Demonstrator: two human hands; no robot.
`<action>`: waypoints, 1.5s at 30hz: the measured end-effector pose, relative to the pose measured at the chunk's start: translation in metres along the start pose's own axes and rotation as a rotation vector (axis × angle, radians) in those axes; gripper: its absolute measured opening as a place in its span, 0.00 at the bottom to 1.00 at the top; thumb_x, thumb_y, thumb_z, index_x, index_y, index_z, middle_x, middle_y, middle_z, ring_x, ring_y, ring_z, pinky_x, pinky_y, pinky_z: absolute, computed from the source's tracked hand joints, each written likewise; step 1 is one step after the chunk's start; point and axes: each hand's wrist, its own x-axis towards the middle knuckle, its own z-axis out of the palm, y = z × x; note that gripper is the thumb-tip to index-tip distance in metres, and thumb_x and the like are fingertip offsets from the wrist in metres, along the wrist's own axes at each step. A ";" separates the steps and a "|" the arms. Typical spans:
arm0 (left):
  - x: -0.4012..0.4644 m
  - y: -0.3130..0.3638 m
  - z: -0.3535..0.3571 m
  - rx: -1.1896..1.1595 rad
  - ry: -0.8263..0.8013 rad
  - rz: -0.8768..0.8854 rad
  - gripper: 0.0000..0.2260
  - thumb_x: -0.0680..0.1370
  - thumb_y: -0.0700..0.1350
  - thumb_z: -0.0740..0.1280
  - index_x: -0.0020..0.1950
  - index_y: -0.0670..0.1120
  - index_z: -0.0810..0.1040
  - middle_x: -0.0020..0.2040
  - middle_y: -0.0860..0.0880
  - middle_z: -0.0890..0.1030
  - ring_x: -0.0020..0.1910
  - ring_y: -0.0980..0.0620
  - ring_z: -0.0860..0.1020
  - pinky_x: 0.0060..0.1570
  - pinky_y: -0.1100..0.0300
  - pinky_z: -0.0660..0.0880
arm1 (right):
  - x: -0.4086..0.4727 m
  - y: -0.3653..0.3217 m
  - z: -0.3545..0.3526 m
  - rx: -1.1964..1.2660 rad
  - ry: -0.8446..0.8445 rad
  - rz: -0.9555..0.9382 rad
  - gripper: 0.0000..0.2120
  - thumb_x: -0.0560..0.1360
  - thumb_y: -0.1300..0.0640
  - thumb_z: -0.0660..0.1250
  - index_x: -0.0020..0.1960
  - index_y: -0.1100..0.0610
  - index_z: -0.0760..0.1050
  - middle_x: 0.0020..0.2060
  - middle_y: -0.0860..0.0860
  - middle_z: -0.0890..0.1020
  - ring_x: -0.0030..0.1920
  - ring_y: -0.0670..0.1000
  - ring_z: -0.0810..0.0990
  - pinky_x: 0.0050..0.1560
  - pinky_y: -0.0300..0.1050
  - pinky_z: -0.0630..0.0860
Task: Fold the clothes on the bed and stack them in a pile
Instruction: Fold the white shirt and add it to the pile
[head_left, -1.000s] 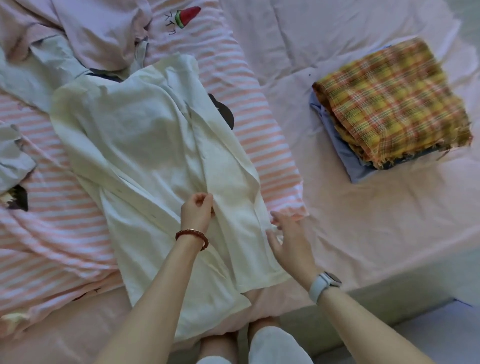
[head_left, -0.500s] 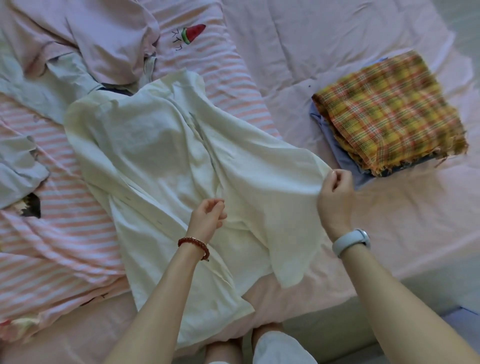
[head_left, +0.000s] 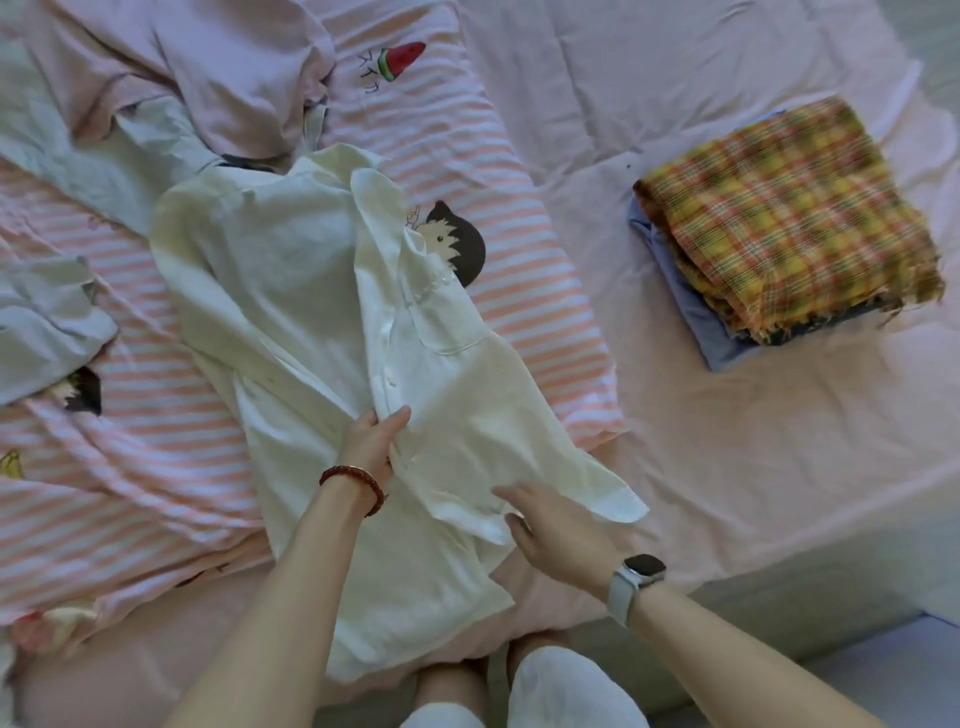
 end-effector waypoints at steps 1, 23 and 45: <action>0.002 -0.007 -0.002 0.016 0.017 -0.016 0.10 0.78 0.40 0.63 0.58 0.40 0.74 0.43 0.45 0.78 0.39 0.48 0.78 0.38 0.57 0.76 | 0.001 0.005 0.001 0.014 0.134 0.052 0.19 0.79 0.57 0.56 0.70 0.55 0.66 0.62 0.52 0.73 0.60 0.54 0.72 0.56 0.45 0.68; -0.017 -0.058 -0.012 -0.358 0.178 0.078 0.09 0.82 0.41 0.56 0.43 0.45 0.72 0.37 0.49 0.77 0.36 0.53 0.78 0.37 0.57 0.78 | -0.027 0.072 -0.011 0.156 0.578 0.345 0.05 0.76 0.57 0.63 0.49 0.58 0.73 0.31 0.53 0.77 0.33 0.61 0.77 0.29 0.45 0.63; 0.037 0.063 -0.080 0.410 0.562 0.386 0.12 0.79 0.44 0.60 0.60 0.43 0.73 0.61 0.46 0.75 0.52 0.53 0.72 0.51 0.61 0.66 | 0.140 -0.054 -0.083 0.074 0.498 0.052 0.18 0.78 0.60 0.56 0.68 0.59 0.67 0.63 0.54 0.71 0.60 0.54 0.72 0.51 0.48 0.71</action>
